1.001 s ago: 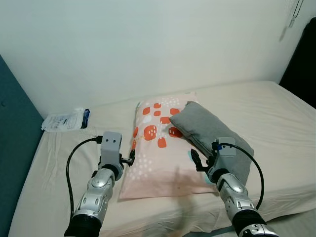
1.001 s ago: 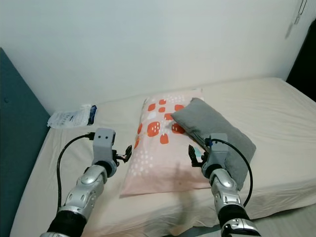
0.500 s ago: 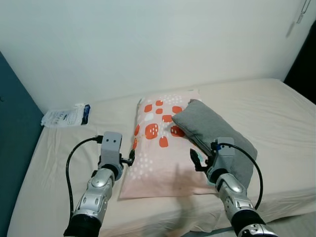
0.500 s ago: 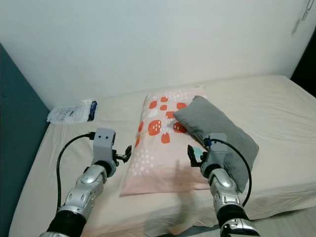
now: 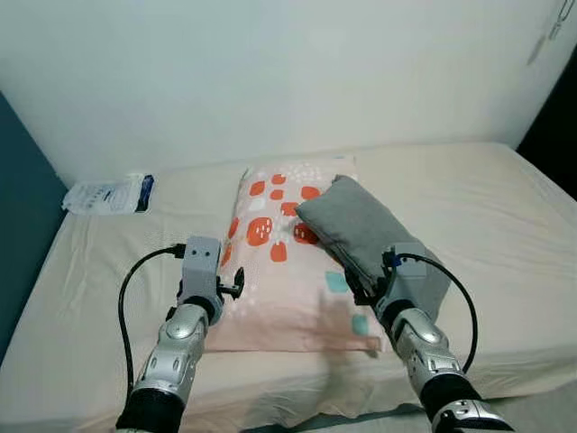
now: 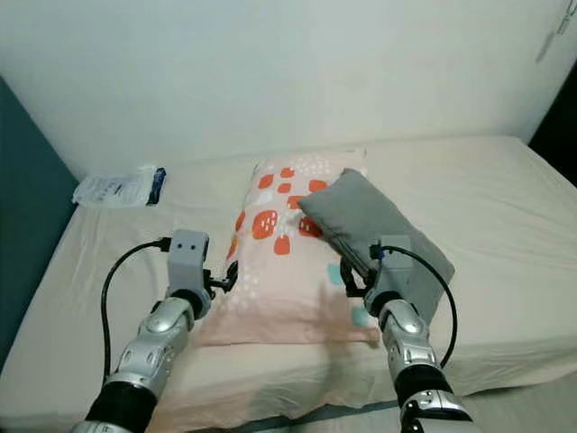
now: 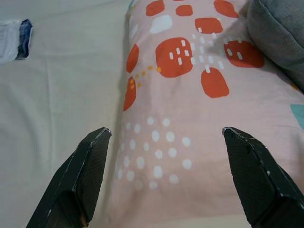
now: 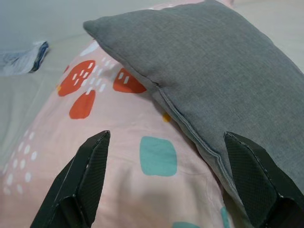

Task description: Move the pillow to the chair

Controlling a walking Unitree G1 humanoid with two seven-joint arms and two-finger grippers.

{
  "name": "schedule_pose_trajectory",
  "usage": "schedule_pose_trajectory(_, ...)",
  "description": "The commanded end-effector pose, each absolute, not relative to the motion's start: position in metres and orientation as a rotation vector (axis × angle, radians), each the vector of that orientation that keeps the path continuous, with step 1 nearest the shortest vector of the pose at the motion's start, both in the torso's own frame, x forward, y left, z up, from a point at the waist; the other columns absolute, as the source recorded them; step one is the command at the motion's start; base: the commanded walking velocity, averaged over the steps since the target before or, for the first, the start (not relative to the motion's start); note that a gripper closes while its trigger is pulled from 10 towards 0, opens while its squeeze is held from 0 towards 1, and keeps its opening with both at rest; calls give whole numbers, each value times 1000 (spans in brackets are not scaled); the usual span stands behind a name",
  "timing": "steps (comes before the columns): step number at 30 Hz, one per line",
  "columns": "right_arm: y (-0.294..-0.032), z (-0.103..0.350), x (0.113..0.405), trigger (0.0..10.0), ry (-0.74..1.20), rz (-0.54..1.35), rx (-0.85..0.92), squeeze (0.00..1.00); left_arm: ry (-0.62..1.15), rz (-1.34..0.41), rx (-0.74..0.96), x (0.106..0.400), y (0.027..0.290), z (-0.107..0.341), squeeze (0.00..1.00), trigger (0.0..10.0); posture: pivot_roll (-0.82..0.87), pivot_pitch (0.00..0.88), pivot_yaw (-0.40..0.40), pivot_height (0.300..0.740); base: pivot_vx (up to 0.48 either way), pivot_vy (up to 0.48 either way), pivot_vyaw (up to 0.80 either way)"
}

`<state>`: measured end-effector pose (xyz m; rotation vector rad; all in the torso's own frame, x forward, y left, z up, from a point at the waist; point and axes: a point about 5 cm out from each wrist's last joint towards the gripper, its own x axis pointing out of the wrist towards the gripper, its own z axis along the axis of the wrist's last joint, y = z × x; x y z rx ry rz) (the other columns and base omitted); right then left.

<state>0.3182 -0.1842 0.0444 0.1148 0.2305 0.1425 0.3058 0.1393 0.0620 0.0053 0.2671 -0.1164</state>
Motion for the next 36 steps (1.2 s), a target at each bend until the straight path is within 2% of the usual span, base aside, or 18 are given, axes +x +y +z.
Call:
schedule_pose_trajectory(1, -178, 42, 318, 10000, 250, 167, 116, 0, 272, -97, 19, 303, 146, 61, 0, 10000, -105, 62, -19, 740, 0, -368, 0)
schedule_pose_trajectory(12, -179, 41, 317, 10000, 257, 171, 115, 0, 282, -98, 17, 299, 142, 59, 0, 10000, -101, 71, -4, 740, 0, -367, 0)
schedule_pose_trajectory(15, -181, 40, 316, 10000, 256, 161, 121, 0, 321, -123, 17, 299, 141, 56, 0, 10000, -99, 73, 2, 740, 0, 0, 0)
schedule_pose_trajectory(27, -182, 35, 310, 10000, 259, 145, 133, 0, 352, -154, 51, 302, 143, 55, 0, 10000, -96, 73, 19, 740, 0, 447, 0)
schedule_pose_trajectory(36, -182, 35, 310, 10000, 255, 143, 135, 0, 337, -178, 53, 300, 137, 55, 0, 10000, -97, 61, 21, 740, 0, 0, 0)
